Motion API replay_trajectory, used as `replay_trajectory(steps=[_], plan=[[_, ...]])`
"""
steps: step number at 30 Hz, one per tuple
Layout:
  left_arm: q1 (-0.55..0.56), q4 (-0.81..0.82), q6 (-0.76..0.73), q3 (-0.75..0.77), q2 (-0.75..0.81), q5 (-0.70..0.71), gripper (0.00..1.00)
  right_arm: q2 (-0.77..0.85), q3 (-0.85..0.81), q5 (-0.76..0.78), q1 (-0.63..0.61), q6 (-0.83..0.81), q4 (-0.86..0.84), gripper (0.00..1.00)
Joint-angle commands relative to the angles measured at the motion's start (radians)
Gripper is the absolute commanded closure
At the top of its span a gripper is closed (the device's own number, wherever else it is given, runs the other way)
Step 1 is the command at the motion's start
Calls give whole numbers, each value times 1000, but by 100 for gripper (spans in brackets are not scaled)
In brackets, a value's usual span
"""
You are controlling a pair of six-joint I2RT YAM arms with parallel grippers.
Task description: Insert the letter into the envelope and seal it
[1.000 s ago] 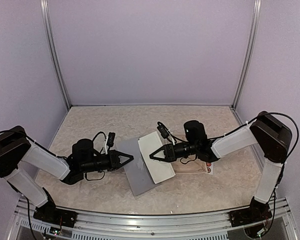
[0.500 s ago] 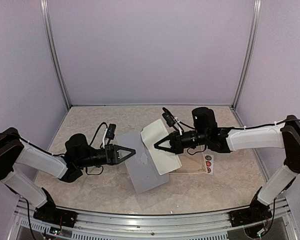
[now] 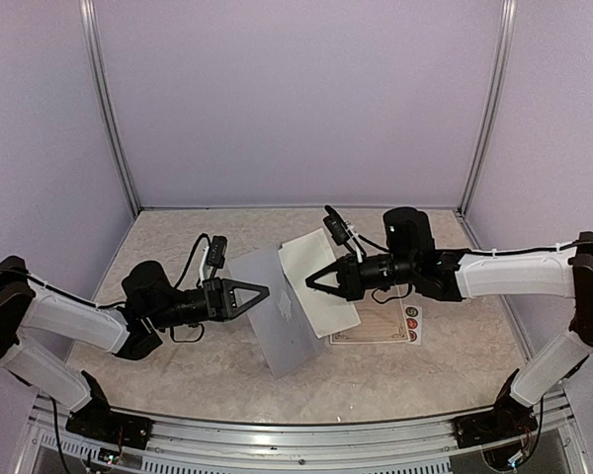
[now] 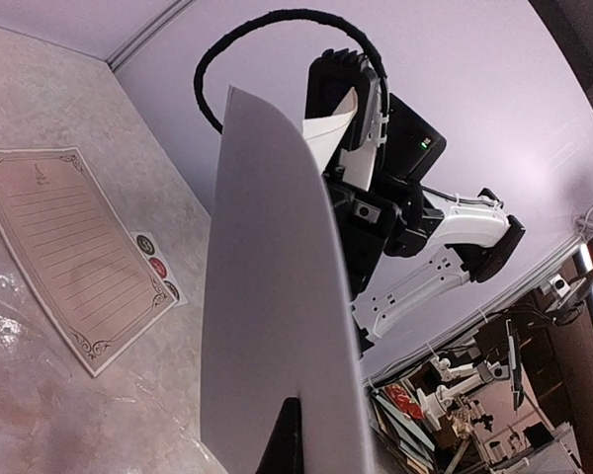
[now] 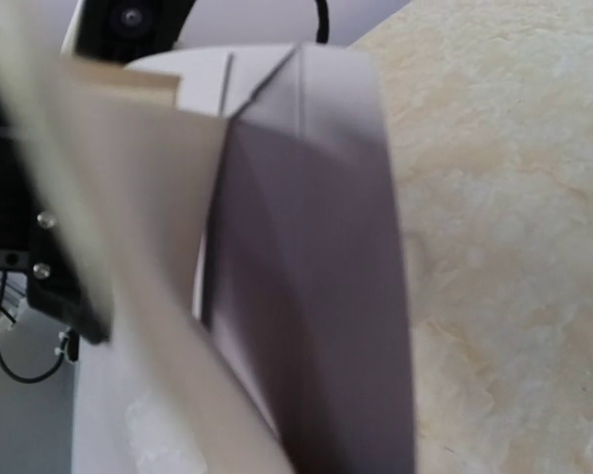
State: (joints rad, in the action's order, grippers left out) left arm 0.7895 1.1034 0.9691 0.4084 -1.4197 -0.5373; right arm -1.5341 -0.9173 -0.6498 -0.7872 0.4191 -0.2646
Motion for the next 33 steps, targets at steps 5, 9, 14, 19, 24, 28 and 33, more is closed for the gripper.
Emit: replay_trajectory(steps=[5, 9, 14, 19, 24, 28, 33], plan=[[20, 54, 2, 29, 12, -3, 100, -6, 12, -40, -14, 82, -80, 100], [20, 51, -5, 23, 23, 8, 100, -13, 6, -30, -15, 99, -55, 100], [20, 67, -1, 16, 28, 4, 100, -2, 21, -10, -15, 102, -48, 100], [20, 110, 8, 5, 32, -11, 100, -21, 16, -43, -14, 114, -62, 100], [20, 113, 8, 3, 34, -15, 100, -30, 14, -74, -15, 127, -85, 100], [20, 112, 7, 1, 37, -5, 100, -27, 10, -83, -15, 125, -85, 100], [20, 113, 4, -5, 42, 5, 100, -20, 13, -46, -15, 127, -52, 100]])
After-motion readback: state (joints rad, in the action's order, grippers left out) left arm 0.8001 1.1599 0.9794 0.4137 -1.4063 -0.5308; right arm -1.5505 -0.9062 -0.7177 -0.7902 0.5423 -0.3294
